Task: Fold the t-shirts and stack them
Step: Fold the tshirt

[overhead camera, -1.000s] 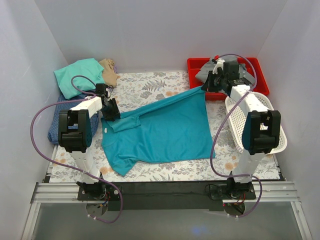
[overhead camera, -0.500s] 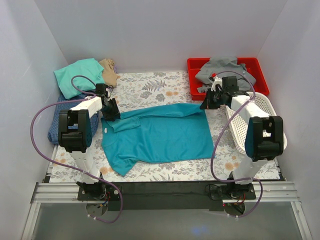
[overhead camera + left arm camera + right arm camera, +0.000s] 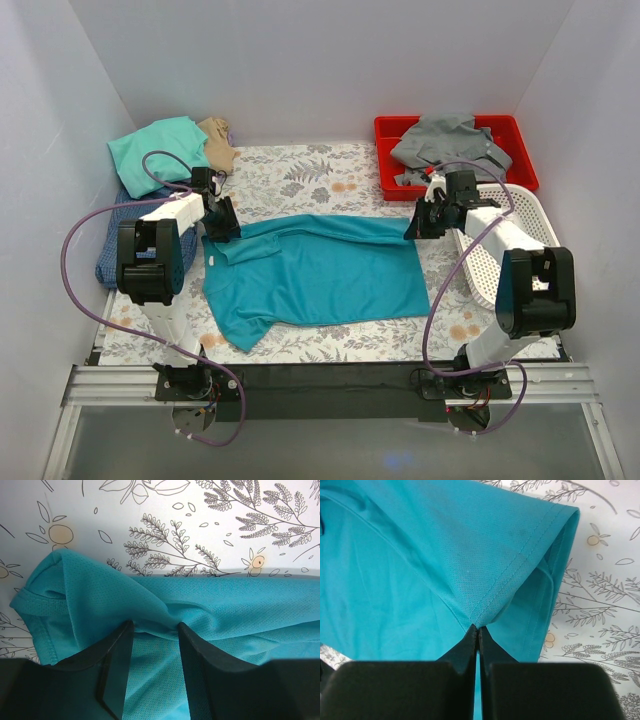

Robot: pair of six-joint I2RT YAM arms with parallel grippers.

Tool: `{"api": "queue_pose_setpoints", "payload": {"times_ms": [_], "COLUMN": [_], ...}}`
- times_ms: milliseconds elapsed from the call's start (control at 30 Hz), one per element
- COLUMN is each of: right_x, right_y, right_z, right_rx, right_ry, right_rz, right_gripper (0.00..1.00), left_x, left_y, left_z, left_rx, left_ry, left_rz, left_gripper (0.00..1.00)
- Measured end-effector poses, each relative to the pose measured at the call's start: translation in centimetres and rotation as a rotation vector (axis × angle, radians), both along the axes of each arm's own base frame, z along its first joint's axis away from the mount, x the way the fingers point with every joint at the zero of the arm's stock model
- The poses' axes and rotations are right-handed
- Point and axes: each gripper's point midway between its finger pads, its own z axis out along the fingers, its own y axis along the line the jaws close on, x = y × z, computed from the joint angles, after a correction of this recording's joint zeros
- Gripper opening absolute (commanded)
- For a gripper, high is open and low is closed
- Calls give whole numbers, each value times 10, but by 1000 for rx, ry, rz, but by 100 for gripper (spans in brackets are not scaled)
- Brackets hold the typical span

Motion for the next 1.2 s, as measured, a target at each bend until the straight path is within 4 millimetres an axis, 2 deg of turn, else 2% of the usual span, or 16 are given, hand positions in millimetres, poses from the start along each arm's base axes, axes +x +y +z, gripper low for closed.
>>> {"api": "queue_pose_setpoints", "payload": {"times_ms": [67,133,333,433,600,667,833,1033,1133,1200], "right_x": [6,22,95,114,112,108,111,131,123,108], "right_y": [-2,-5,-3,-2,-6,-9,-12,-2,7,11], "right_z": [3,11,59,59,23,15,14,32,27,15], "right_rx": [-16,-35,-49,-47,-79,-95,-129,-91,-68,-60], "right_ry": [-11,-43,-211,-235,-158,-139,-151,-199,-184,-150], "right_rz": [-9,-20,-36,-38,-52,-59,-68,-41,-7,18], "right_gripper": [1,1,1,2,3,3,4,4,4,4], "left_x": [0,0,0,0,0,0,0,0,0,0], "left_y": [0,0,0,0,0,0,0,-1,-1,-1], "left_z": [0,0,0,0,0,0,0,0,0,0], "left_rx": [0,0,0,-1,-2,-2,-2,-3,-3,-3], "left_ry": [0,0,0,0,0,0,0,0,0,0], "left_rz": [0,0,0,0,-1,-1,-1,-2,-2,-2], "left_gripper": [40,40,40,40,40,40,40,40,40,40]}}
